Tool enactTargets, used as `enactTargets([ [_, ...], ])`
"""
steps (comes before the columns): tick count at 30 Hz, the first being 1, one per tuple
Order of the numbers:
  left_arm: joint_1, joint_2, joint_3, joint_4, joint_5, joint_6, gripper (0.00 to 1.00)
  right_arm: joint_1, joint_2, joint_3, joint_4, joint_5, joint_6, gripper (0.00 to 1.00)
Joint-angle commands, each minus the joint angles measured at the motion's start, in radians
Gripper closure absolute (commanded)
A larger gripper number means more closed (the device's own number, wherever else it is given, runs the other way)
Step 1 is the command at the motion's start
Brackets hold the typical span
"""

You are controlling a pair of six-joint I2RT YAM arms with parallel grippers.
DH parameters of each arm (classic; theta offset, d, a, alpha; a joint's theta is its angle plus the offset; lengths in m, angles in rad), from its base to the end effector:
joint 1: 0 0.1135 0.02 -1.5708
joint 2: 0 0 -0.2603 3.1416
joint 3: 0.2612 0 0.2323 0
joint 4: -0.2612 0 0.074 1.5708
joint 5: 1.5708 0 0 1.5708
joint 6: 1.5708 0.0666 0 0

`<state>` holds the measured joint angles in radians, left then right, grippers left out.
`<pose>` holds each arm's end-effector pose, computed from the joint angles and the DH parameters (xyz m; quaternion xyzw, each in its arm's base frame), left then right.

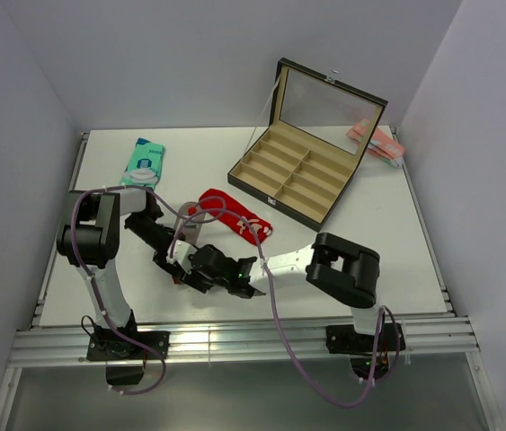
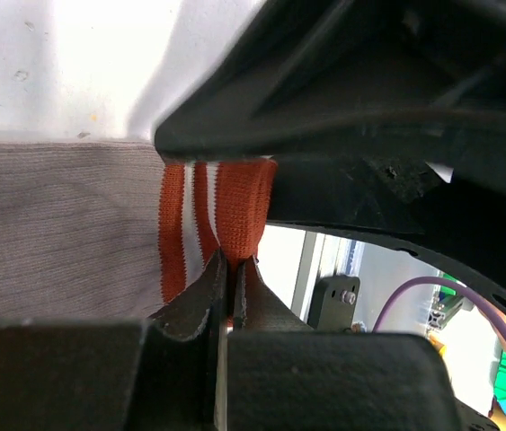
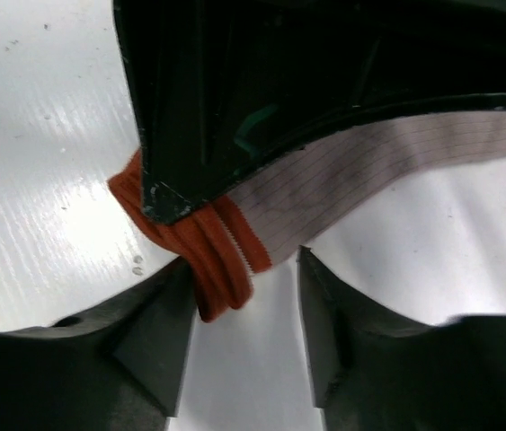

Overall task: Roll the socks
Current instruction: Roll the sock at the center of the board.

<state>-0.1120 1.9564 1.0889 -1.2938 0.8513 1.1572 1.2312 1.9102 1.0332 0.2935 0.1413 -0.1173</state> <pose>0.2360 -0.0770 0.1244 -0.4198 -0.7729 0.4746 0.0325 0.1464 0.3864 0.1477 -0.5223 0.7071 0.1971 0.4341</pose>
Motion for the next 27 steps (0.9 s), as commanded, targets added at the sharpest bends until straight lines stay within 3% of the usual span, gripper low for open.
enactTargets([
  [1,0.003,0.001,0.005,-0.012,0.019,-0.005,1.0,0.007,0.009,0.033,0.073,0.011,0.004,0.47],
  [8,0.003,-0.008,0.0,0.016,0.015,-0.031,1.0,0.007,-0.003,0.027,0.087,-0.006,0.027,0.65],
  [12,0.003,-0.039,-0.006,0.054,0.015,-0.065,0.94,0.002,0.007,0.042,0.055,-0.032,0.048,0.9],
  [15,0.003,-0.08,-0.018,0.111,0.017,-0.116,0.87,-0.004,0.015,0.054,0.023,-0.072,0.068,0.99],
  [20,0.005,-0.16,-0.04,0.204,0.012,-0.212,0.75,-0.015,0.013,0.054,-0.02,-0.098,0.093,1.0],
  [27,0.031,-0.274,-0.063,0.342,-0.023,-0.336,0.7,-0.016,0.009,0.051,-0.042,-0.112,0.102,1.0],
])
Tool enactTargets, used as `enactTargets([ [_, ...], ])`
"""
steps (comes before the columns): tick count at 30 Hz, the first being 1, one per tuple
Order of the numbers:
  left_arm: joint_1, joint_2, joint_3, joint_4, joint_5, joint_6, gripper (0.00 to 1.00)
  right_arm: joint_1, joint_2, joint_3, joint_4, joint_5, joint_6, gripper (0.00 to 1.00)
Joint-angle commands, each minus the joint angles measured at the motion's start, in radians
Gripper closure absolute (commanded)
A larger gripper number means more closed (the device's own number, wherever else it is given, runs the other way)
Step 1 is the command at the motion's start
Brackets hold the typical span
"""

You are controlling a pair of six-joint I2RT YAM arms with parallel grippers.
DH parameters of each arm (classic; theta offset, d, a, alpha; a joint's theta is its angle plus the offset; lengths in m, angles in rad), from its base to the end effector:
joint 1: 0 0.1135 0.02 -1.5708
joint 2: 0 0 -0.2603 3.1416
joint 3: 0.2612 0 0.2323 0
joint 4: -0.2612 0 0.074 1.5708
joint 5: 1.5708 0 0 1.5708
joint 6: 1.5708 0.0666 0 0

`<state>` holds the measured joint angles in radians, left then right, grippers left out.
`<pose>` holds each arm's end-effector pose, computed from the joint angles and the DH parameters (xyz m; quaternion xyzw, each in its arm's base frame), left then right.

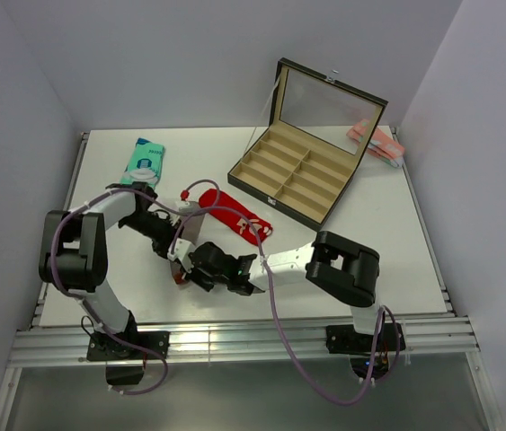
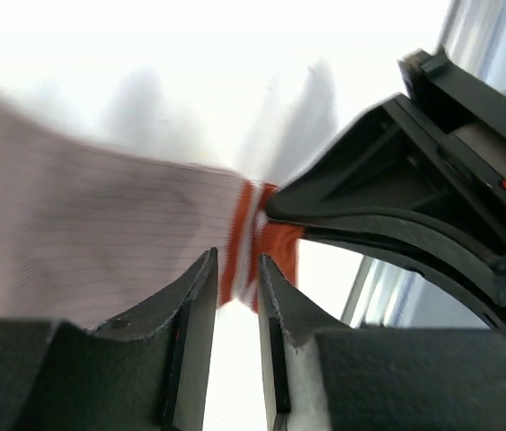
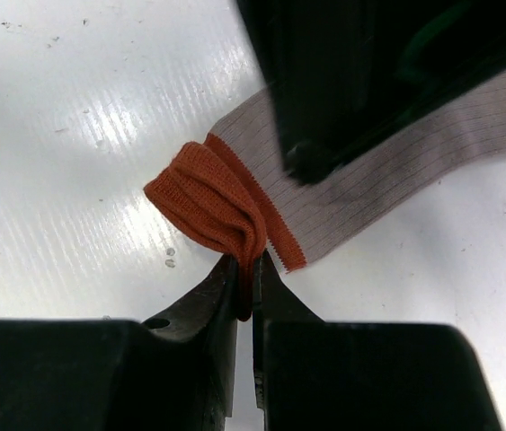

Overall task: Roll the socks
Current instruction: Roll the sock at the center of the board.

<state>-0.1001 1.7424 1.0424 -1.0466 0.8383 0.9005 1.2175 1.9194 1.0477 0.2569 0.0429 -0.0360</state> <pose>0.2478 -0.0747 0.1546 0.4051 0.8155 -0.4046 0.0841 0.1459 0.3875 0.1439 -0.5127 0.7248 0.2403 0.3926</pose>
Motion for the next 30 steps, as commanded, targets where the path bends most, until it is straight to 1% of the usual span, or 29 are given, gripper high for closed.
enactTargets([
  [1,0.023,-0.073,-0.028,0.126,-0.027,-0.109,0.71,-0.003,-0.002,0.037,-0.007,-0.014,0.021,1.0],
  [3,0.04,-0.112,-0.045,0.198,-0.095,-0.194,0.73,-0.003,-0.003,0.038,-0.015,-0.015,0.021,1.0],
  [4,0.046,-0.125,-0.067,0.271,-0.126,-0.224,0.73,-0.003,-0.005,0.041,-0.019,-0.017,0.021,1.0],
  [5,0.049,-0.144,-0.073,0.293,-0.151,-0.241,0.74,-0.003,-0.007,0.043,-0.024,-0.017,0.021,1.0],
  [7,0.053,-0.149,-0.078,0.325,-0.203,-0.273,0.75,-0.003,-0.013,0.041,-0.028,-0.021,0.021,1.0],
  [11,0.053,-0.104,-0.065,0.358,-0.234,-0.313,0.75,-0.004,-0.017,0.052,-0.048,-0.04,0.021,1.0],
  [18,0.053,0.006,-0.024,0.373,-0.246,-0.354,0.78,-0.024,-0.014,0.066,-0.085,-0.136,0.033,1.0],
  [20,0.053,0.022,-0.018,0.376,-0.243,-0.354,0.78,-0.044,-0.007,0.081,-0.108,-0.188,0.035,1.0],
  [24,0.051,0.034,-0.012,0.39,-0.235,-0.367,0.79,-0.094,0.018,0.08,-0.104,-0.305,0.1,1.0],
  [25,0.051,0.034,-0.013,0.398,-0.232,-0.367,0.79,-0.126,0.03,0.096,-0.111,-0.374,0.12,1.0],
  [27,0.051,0.028,-0.015,0.405,-0.228,-0.37,0.78,-0.157,0.062,0.118,-0.142,-0.414,0.14,1.0],
  [30,0.051,0.014,-0.016,0.416,-0.219,-0.371,0.78,-0.187,0.105,0.187,-0.231,-0.463,0.156,1.0],
])
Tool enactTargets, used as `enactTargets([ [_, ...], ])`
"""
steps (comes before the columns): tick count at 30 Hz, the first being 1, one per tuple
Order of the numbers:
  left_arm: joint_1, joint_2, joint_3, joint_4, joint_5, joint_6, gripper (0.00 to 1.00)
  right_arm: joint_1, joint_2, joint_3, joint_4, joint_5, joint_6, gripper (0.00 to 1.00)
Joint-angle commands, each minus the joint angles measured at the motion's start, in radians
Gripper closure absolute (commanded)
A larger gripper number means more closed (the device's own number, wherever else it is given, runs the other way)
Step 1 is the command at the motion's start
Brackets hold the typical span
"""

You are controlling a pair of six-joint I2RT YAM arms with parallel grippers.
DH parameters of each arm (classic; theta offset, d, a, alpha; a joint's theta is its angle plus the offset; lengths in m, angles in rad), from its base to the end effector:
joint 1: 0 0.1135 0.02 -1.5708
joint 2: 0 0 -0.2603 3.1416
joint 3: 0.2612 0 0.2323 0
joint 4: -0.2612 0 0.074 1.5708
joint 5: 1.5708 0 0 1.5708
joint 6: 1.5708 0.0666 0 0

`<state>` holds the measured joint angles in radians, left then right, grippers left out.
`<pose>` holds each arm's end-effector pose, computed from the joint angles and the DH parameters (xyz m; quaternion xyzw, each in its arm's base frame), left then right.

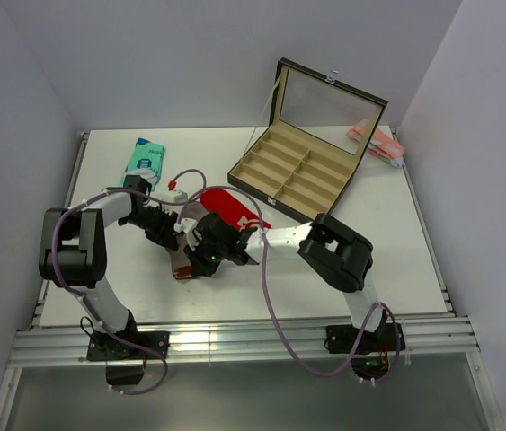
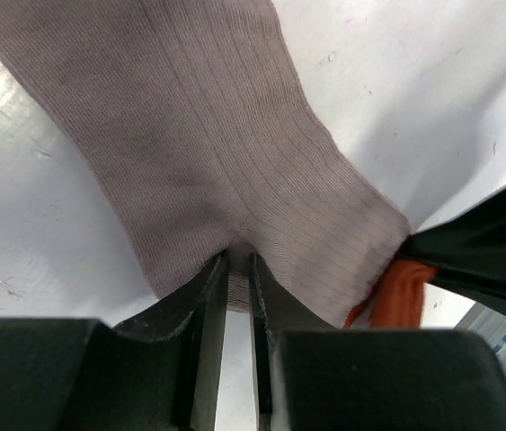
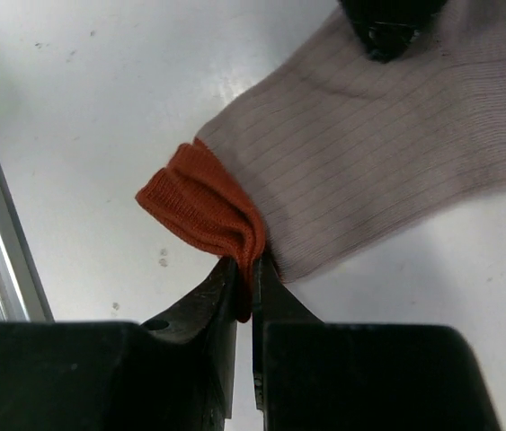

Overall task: Roll the socks
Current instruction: Roll the sock at the center of the board.

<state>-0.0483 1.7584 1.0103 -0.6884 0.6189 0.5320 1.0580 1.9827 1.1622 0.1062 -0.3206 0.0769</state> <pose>0.2888 -0.0526 0.1335 0.2915 0.9048 -0.2797 0.1348 0.1901 0.3804 0.1389 -0.4815 0.7609 0.3428 0.2677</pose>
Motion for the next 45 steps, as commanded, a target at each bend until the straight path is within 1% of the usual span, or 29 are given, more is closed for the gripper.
enactTargets([
  [1,-0.001,-0.01,0.014,0.062,0.002,-0.004,0.78,-0.032,0.056,0.115,-0.133,-0.104,0.046,1.0],
  [5,-0.002,-0.04,0.001,0.078,0.021,0.008,0.77,-0.049,0.125,0.206,-0.223,-0.175,0.064,1.0],
  [9,-0.002,-0.072,-0.022,0.112,0.016,0.006,0.76,-0.053,0.145,0.248,-0.275,-0.183,0.067,1.0],
  [10,-0.002,-0.095,-0.03,0.124,0.001,0.003,0.74,-0.052,0.143,0.251,-0.287,-0.184,0.07,1.0],
  [12,-0.002,-0.128,-0.053,0.162,-0.013,-0.012,0.73,-0.053,0.153,0.261,-0.309,-0.178,0.08,1.0],
  [15,-0.002,-0.201,-0.078,0.2,-0.031,-0.023,0.68,-0.055,0.172,0.284,-0.346,-0.178,0.098,1.0],
  [19,0.005,-0.289,-0.105,0.227,-0.033,-0.036,0.64,-0.061,0.197,0.316,-0.384,-0.181,0.123,1.0],
  [24,0.048,-0.304,-0.102,0.23,-0.027,-0.075,0.63,-0.069,0.235,0.356,-0.413,-0.184,0.133,1.0],
  [26,0.122,-0.321,-0.101,0.225,-0.01,-0.067,0.63,-0.072,0.248,0.363,-0.424,-0.186,0.139,1.0],
  [28,0.169,-0.353,-0.099,0.207,0.016,-0.037,0.62,-0.075,0.257,0.375,-0.436,-0.192,0.149,1.0],
  [33,0.205,-0.442,-0.125,0.199,0.025,-0.003,0.61,-0.088,0.295,0.424,-0.49,-0.186,0.161,1.0],
  [36,0.206,-0.499,-0.15,0.155,0.061,0.077,0.59,-0.102,0.312,0.445,-0.516,-0.199,0.179,1.0],
  [37,0.206,-0.532,-0.156,0.138,0.07,0.127,0.58,-0.113,0.317,0.45,-0.529,-0.216,0.185,1.0],
  [39,0.197,-0.566,-0.18,0.087,0.074,0.186,0.59,-0.127,0.329,0.477,-0.554,-0.221,0.19,1.0],
  [40,0.18,-0.608,-0.193,0.073,0.073,0.242,0.57,-0.138,0.334,0.49,-0.583,-0.218,0.19,1.0],
  [42,0.156,-0.652,-0.236,0.032,0.051,0.302,0.56,-0.145,0.344,0.522,-0.606,-0.227,0.189,1.0],
  [43,0.124,-0.696,-0.252,0.02,0.042,0.347,0.55,-0.153,0.349,0.534,-0.629,-0.236,0.19,1.0],
  [45,0.087,-0.756,-0.301,0.0,0.013,0.385,0.55,-0.158,0.364,0.573,-0.648,-0.247,0.198,1.0],
])
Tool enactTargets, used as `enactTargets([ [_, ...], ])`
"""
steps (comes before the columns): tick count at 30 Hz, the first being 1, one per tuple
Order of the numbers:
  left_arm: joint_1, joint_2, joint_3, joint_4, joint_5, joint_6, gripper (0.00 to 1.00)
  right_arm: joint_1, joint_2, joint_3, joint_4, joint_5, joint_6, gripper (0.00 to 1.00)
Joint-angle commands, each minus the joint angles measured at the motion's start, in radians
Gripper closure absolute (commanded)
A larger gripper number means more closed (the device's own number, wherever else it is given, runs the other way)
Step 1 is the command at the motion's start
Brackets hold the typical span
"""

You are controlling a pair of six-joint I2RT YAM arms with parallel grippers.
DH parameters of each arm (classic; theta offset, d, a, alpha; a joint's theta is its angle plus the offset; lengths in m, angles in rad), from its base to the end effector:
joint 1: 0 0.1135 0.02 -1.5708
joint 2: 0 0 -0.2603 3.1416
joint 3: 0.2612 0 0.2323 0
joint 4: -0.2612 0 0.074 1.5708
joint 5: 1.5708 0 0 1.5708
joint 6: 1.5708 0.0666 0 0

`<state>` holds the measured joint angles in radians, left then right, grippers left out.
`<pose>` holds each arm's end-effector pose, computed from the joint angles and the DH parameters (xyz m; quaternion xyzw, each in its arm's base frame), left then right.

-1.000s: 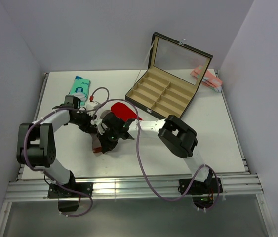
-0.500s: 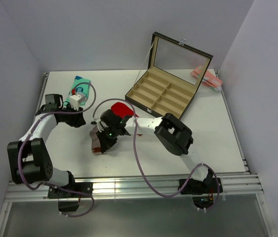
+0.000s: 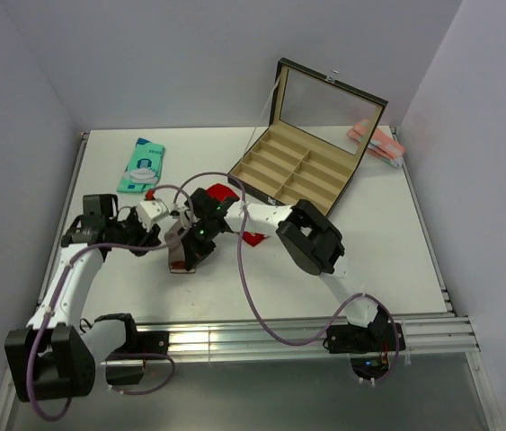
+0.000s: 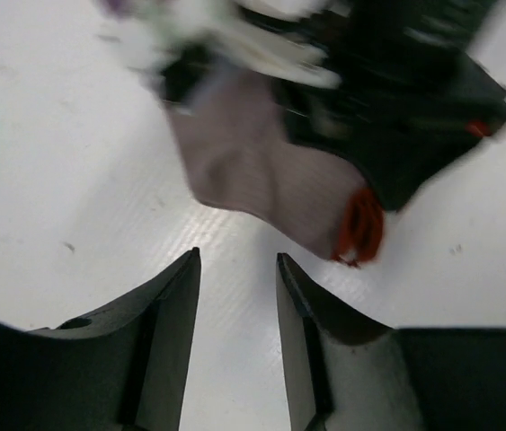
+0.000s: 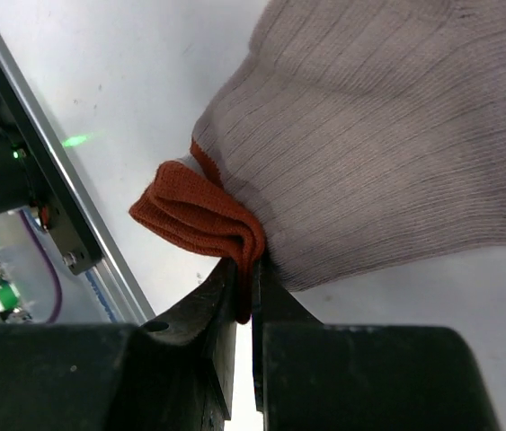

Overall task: Roll the socks
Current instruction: Roll the sock at the center of the board.

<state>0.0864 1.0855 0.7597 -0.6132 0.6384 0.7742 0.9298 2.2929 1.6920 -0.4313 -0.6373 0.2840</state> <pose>0.2083 -0.0218 0.2259 0.3961 0.8168 -0.1480 0.3925 0.2532 0.4056 0.1220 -0.3695 0.8417 0.3922 0.0353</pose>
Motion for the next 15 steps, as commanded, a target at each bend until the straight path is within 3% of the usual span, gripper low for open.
enactTargets([
  [1,-0.077,-0.104,-0.066,-0.08,-0.019,0.163,0.53,-0.032,0.062,0.061,-0.138,0.065,-0.006,1.0],
  [7,-0.247,-0.18,-0.138,-0.079,-0.089,0.181,0.49,-0.043,0.157,0.187,-0.23,0.039,0.006,1.0],
  [15,-0.321,-0.155,-0.209,0.024,-0.138,0.174,0.46,-0.043,0.158,0.179,-0.202,0.021,0.047,1.0],
])
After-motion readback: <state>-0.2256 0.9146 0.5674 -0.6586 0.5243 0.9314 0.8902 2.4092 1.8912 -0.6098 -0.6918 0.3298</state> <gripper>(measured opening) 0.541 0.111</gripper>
